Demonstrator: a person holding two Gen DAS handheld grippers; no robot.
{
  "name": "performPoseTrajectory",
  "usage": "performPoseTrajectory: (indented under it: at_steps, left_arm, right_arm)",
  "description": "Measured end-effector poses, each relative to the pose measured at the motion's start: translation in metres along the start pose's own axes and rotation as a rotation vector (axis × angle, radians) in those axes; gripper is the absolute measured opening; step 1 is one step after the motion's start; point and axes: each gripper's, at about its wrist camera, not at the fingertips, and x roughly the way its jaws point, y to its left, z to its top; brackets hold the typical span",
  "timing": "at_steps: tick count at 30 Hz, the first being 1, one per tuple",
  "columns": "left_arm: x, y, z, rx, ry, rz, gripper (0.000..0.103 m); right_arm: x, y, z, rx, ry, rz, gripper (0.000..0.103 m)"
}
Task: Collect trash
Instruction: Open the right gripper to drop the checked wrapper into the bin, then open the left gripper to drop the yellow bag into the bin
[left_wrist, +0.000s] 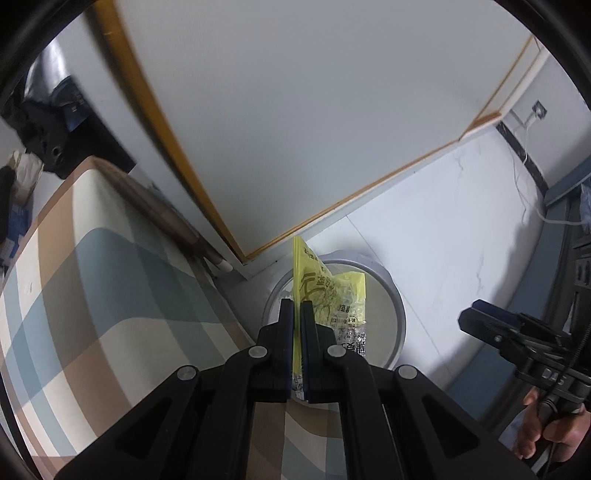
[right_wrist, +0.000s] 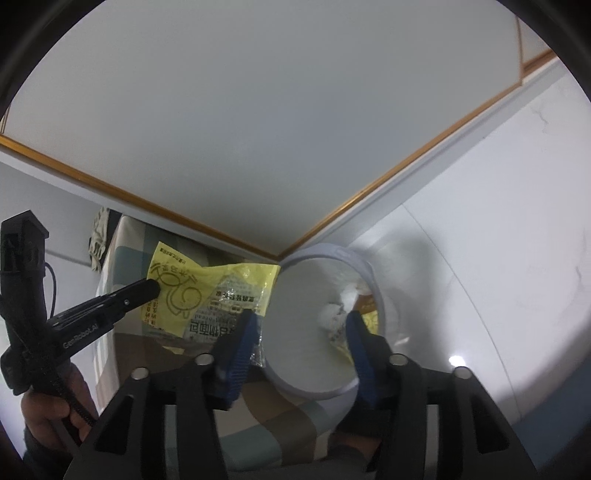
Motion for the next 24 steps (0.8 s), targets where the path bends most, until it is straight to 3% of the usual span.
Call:
performPoseTrajectory:
  at_steps: [9, 24]
  left_arm:
    - [0.017, -0.007, 0.001, -0.007, 0.084, 0.01, 0.0]
    - [0.04, -0.003, 0.002, -0.071, 0.184, 0.069, 0.003]
  right_arm:
    - [-0.01, -0.008, -0.005, 0.034, -0.014, -0.039, 0.072]
    - [-0.023, -0.004, -0.008, 0.024, -0.042, -0.056, 0.079]
